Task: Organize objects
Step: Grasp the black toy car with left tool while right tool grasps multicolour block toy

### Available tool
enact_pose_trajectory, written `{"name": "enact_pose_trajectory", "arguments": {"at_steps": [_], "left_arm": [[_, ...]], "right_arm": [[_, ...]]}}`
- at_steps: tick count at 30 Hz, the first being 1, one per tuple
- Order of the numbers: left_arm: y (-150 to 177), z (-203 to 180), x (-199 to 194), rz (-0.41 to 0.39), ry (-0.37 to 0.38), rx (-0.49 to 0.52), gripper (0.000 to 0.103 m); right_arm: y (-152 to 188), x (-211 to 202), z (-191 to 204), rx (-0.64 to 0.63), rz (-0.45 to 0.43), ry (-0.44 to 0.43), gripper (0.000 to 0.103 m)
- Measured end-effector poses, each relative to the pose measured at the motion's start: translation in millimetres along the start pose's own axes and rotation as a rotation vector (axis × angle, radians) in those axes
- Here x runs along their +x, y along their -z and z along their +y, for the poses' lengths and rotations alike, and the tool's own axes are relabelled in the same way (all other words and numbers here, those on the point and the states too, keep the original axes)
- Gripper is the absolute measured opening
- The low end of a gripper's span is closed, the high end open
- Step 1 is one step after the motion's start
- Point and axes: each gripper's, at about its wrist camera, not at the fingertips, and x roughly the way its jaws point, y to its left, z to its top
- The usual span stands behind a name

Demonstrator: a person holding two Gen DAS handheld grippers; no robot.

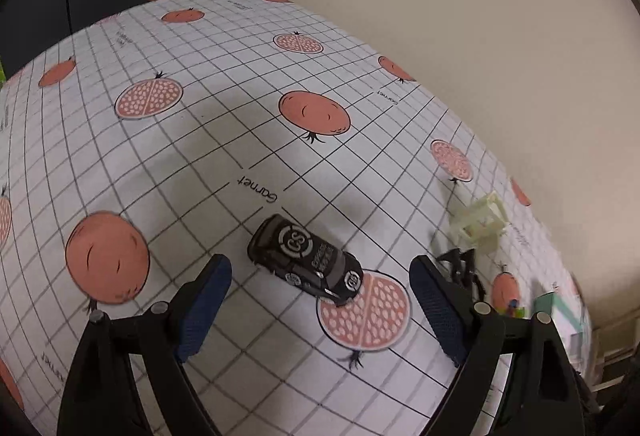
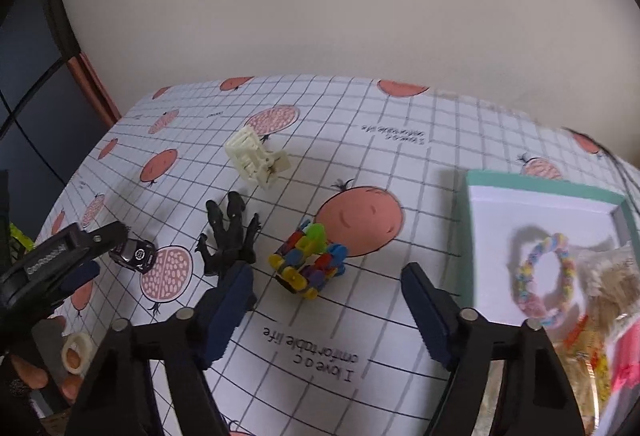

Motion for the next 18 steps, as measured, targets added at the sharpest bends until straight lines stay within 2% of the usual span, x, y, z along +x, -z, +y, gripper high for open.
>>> {"name": "enact_pose_trajectory", "arguments": {"at_steps": [2,8,12,18], "left_arm": [[-1,0,6,-0.003,-0.018,0.004,0.089],[-3,3,18,0.006,-0.016,-0.016,0.075],[-2,1,21,0.005,-0.028,0.001,0.058],[0,-11,22,0.016,-0.041,0.064,0.059]], "right_arm": [[0,6,2,-0.009,0.0,0.014,0.068],[2,21,-1,0.014,0.014,-0.014,0.057],[2,24,-1,0.02,0.014,-0.034,0.051],[5,29,-6,0.046,0.035,-0.036,0.043]]}}
